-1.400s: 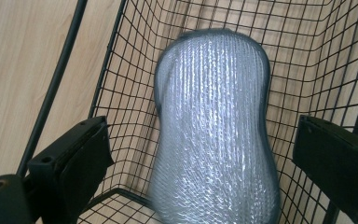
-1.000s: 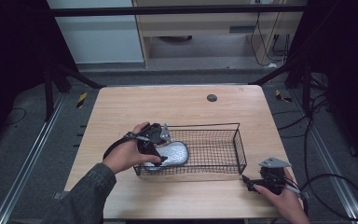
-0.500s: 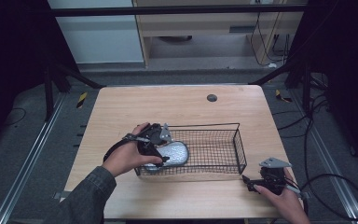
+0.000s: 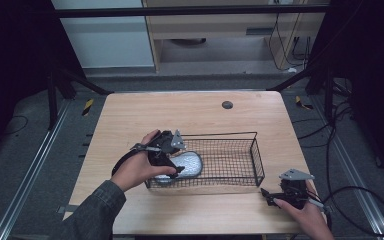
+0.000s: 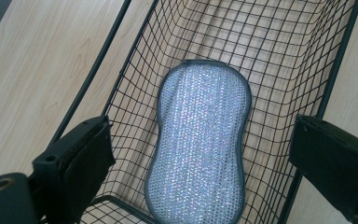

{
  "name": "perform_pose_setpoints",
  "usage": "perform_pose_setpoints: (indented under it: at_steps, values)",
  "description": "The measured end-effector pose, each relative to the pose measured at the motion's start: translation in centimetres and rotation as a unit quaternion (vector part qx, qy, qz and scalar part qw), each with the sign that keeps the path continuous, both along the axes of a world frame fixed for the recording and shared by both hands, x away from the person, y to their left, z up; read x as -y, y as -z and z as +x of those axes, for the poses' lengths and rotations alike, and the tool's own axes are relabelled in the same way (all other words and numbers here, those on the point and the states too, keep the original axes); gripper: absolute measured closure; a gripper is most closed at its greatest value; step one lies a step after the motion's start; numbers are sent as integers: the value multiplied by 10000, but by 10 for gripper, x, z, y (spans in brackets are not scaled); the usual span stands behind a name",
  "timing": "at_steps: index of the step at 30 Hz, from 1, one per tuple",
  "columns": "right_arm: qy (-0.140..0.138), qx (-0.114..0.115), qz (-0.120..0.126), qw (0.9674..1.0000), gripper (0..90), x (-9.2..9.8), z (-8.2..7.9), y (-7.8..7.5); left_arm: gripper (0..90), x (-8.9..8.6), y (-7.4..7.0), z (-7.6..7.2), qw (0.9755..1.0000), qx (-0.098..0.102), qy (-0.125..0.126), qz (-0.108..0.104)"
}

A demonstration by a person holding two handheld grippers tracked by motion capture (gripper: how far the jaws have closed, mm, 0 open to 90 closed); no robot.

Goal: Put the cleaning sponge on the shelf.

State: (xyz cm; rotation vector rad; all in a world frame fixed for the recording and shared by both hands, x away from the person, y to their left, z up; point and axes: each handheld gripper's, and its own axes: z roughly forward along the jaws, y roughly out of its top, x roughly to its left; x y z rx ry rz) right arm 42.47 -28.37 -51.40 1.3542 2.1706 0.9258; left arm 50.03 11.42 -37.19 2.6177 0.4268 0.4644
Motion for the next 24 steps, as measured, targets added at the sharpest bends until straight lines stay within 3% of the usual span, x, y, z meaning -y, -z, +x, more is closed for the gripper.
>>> perform_pose_setpoints:
  at_steps: [5,10,18,24]
  values:
    - [19,-6,8,10000,5,1,0,0,49,0,-1,-2,10000,3,-66,-11]
    - [17,-3,5,10000,5,1,0,0,48,-5,-5,-5,9996,50,-213,-161]
    - [38,8,-8,10000,5,1,-1,0,43,-18,-10,-7,9969,92,-638,-455]
    - [50,0,-15,10000,5,1,-1,0,44,-38,-15,-12,9941,126,-900,-592]
